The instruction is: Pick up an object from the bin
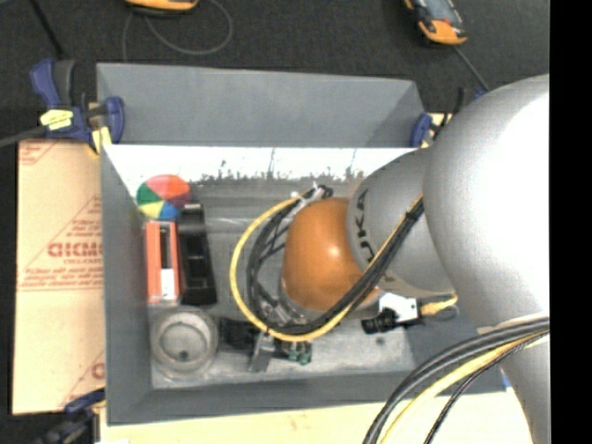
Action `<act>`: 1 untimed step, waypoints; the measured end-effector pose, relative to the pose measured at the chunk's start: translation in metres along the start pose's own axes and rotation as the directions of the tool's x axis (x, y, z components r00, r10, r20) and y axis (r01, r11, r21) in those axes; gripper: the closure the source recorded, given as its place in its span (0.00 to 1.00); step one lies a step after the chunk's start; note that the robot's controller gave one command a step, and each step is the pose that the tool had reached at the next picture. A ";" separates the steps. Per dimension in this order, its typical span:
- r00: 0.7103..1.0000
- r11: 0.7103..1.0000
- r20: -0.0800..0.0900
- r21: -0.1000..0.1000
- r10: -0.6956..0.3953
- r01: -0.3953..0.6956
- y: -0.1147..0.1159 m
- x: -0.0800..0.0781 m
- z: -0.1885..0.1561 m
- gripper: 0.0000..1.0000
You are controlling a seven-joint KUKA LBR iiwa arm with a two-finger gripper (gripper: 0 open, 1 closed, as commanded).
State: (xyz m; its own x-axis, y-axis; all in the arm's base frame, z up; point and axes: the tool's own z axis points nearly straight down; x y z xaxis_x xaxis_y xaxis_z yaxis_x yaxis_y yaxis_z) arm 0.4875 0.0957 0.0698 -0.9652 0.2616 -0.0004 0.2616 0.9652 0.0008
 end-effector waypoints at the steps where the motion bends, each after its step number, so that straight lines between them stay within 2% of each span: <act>1: 1.000 1.000 -0.004 0.000 -0.001 0.001 -0.023 -0.008 0.000 1.00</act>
Offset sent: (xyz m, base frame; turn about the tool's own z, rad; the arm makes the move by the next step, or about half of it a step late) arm 0.0068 -0.0070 0.1417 0.0040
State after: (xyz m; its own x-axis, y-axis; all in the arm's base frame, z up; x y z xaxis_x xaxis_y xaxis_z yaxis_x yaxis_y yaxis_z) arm 0.4888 0.0714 0.0700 -0.9655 0.2605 0.0035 0.2606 0.9655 0.0009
